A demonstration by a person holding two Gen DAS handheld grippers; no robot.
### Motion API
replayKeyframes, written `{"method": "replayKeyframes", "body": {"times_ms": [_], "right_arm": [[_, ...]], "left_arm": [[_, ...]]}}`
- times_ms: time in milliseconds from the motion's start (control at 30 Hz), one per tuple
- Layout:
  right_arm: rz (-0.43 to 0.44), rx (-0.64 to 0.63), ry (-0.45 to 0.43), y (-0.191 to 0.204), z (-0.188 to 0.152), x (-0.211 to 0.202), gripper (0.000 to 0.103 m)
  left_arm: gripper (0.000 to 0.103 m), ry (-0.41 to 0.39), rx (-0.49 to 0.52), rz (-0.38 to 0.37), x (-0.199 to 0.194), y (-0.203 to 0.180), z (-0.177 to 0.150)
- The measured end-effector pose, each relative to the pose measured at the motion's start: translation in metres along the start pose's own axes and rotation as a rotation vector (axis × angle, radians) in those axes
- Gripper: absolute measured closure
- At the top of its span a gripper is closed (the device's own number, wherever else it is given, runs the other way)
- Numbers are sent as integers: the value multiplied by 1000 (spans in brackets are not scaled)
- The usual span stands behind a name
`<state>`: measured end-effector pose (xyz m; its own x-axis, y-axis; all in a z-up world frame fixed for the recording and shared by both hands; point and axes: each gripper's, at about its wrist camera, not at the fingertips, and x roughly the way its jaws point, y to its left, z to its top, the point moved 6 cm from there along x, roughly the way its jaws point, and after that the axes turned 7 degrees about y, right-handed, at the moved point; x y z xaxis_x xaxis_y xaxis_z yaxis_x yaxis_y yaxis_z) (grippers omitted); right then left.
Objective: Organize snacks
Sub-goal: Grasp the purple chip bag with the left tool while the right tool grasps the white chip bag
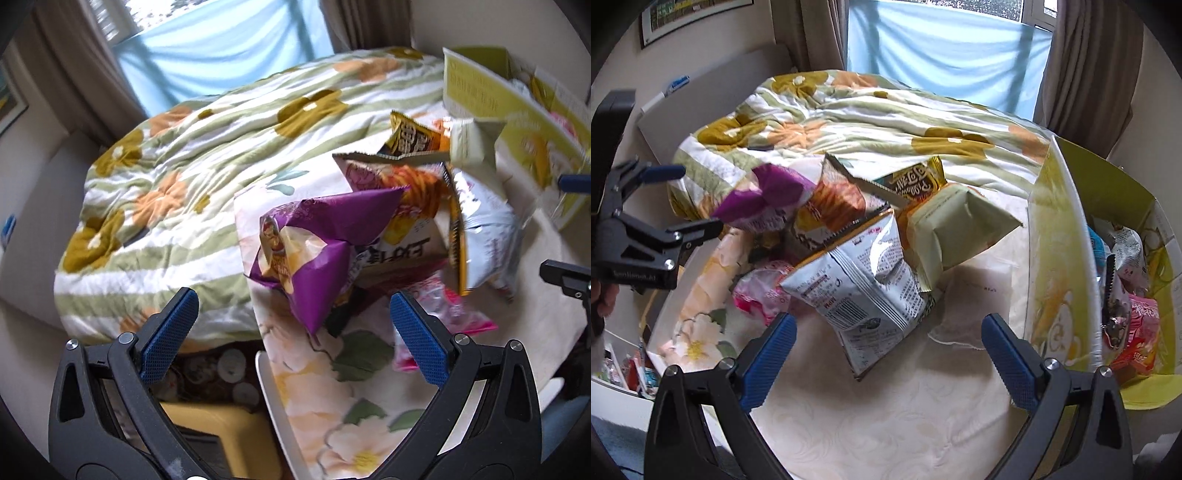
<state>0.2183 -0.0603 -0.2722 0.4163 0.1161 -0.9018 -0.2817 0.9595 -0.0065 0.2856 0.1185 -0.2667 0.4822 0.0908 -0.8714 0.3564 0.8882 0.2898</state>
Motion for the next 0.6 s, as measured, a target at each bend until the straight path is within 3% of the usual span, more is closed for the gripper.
{"method": "replayKeyframes", "body": {"times_ms": [367,600], "right_arm": [[-136,-125,10,9,-2,33,3],[-161,-209,5,21,1,43,3]], "left_arm": [[1,-32,345,53,49,-23,30],[1,-41,443,36,64,-37,37]]}}
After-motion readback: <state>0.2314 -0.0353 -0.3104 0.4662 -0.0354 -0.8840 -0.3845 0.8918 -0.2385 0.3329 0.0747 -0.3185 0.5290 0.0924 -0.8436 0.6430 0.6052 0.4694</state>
